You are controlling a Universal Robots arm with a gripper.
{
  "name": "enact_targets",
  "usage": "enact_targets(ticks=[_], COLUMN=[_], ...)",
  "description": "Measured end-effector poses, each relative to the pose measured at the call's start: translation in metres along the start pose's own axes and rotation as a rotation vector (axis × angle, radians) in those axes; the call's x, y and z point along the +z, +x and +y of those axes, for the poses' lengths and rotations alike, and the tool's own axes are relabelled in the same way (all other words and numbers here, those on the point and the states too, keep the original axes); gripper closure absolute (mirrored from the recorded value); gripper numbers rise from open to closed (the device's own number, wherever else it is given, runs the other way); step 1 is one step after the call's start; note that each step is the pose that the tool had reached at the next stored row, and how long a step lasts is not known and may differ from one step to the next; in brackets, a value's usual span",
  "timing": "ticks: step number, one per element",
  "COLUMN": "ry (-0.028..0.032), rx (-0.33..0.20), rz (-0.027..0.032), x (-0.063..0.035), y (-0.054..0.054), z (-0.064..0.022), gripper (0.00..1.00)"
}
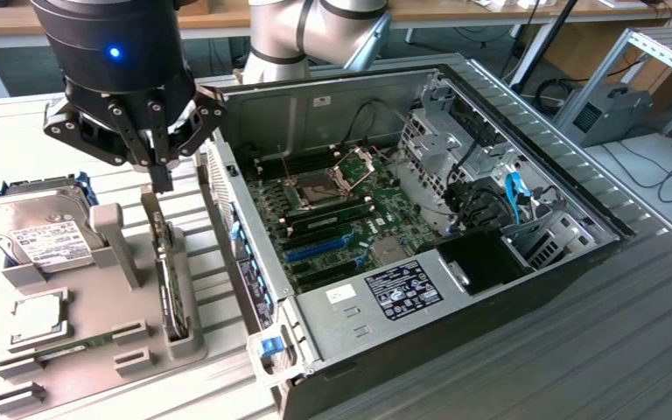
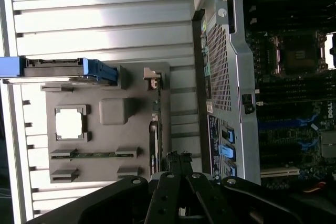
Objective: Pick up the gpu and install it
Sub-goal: 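Reach for the gpu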
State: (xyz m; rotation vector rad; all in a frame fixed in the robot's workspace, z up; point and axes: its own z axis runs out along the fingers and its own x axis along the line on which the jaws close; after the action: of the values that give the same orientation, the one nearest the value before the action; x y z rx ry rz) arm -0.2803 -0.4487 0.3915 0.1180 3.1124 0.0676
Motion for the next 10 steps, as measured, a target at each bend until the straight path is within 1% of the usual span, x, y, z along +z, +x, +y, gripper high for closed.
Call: enact_targets(ticks=[8,10], ry=[0.0000,0.0000], rx=[0.000,0.000], rz=[0.0000,0.0001], x=[0.0001,0.0002], y=[0.000,0.000], z=[-0.0049,-0.0168], gripper=[0.89,0.89])
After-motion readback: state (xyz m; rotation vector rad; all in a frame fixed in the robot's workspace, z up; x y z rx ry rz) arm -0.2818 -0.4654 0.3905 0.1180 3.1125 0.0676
